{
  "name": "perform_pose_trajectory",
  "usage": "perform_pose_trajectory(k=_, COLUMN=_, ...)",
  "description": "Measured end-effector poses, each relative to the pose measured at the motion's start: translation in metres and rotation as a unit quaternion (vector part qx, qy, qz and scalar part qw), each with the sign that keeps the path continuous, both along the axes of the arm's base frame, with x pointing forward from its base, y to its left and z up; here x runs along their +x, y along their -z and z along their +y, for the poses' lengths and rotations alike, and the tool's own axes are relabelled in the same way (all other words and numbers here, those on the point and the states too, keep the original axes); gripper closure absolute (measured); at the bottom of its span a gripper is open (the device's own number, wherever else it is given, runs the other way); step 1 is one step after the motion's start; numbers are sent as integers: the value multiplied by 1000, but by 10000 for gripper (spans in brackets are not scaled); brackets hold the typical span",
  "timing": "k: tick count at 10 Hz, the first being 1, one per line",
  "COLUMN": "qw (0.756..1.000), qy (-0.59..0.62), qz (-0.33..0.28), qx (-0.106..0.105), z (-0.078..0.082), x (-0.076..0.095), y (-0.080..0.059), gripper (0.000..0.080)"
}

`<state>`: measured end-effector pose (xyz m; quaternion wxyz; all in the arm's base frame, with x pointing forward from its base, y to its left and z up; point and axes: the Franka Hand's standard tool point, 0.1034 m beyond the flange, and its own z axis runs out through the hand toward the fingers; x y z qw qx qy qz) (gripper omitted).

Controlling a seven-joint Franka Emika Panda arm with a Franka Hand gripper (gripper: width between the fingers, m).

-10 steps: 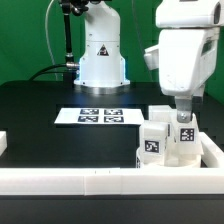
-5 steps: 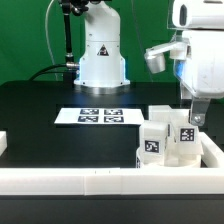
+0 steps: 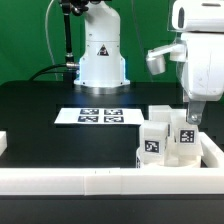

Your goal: Assemble stool

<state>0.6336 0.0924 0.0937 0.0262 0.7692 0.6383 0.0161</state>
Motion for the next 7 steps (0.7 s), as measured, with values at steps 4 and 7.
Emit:
perform_pose_trajectory(k=4, qw=998, qy=55, qz=-1, qx=3, z=-2, x=1, y=0, gripper=462)
perform_pose_trajectory(k=7, qw=988, qy=153, qz=-3, qx=9, z=-2, x=0, y=0, gripper=462)
